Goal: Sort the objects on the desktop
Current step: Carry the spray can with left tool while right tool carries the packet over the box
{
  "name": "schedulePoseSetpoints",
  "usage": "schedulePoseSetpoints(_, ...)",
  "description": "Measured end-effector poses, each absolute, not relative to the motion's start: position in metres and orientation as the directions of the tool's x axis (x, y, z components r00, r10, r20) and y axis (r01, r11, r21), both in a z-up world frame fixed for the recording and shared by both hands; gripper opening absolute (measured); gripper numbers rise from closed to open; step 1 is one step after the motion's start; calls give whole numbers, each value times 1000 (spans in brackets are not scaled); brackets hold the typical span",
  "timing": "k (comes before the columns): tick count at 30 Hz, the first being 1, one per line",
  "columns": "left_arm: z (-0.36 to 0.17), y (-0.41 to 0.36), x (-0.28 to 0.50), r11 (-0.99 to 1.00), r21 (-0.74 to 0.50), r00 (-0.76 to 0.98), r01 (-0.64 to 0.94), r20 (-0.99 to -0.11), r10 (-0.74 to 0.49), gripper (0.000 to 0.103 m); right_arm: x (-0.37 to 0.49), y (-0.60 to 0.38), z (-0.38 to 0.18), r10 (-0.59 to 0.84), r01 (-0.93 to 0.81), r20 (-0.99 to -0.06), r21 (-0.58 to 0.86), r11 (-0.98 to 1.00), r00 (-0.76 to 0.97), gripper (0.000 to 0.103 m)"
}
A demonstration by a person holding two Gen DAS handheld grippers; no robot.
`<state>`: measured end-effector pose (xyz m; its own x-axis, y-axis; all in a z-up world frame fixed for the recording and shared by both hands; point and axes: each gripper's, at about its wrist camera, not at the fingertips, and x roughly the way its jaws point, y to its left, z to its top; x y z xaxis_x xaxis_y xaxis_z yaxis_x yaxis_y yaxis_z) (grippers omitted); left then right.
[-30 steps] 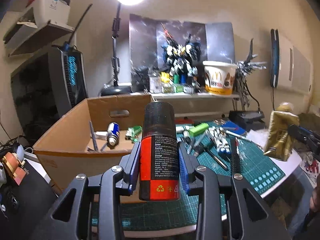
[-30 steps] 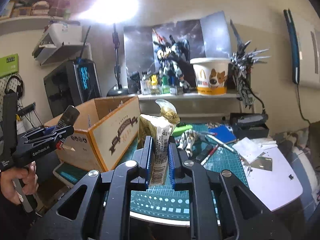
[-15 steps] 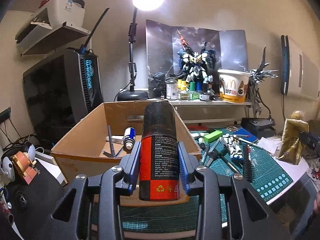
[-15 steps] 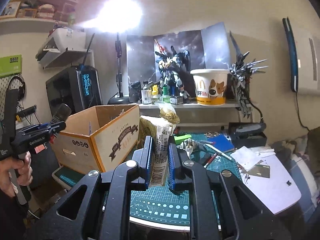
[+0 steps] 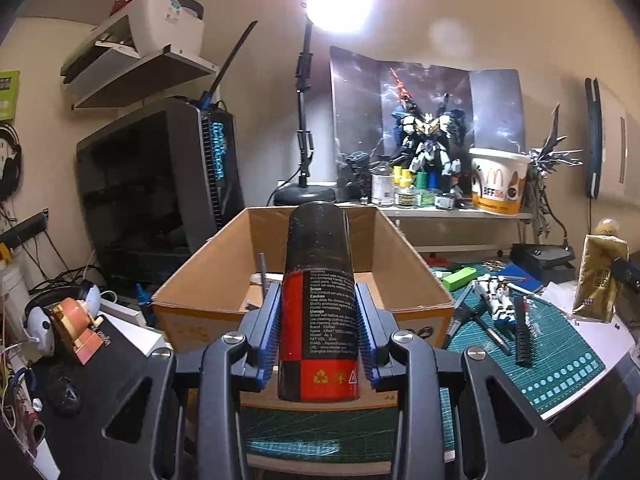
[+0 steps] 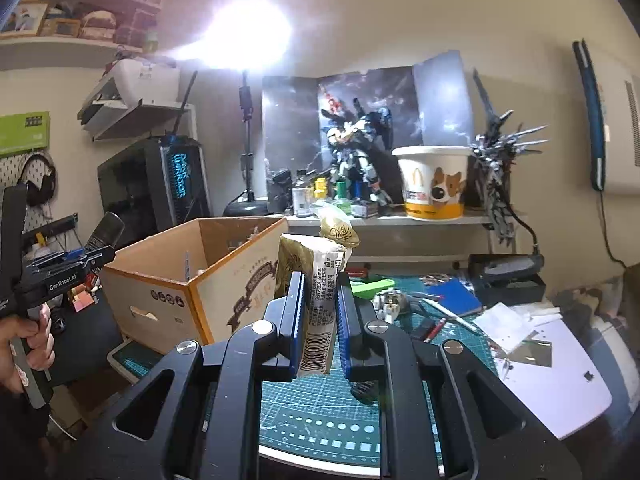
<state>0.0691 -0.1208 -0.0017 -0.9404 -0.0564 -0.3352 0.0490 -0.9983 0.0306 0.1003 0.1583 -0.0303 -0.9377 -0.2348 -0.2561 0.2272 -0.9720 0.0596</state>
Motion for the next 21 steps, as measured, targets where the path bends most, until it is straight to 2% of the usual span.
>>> schedulePoseSetpoints(21,-9,-179,94,-974,43,-899,223,-377,-222,34,80,88,-32,-409,415,-258,34,-909,-875,14)
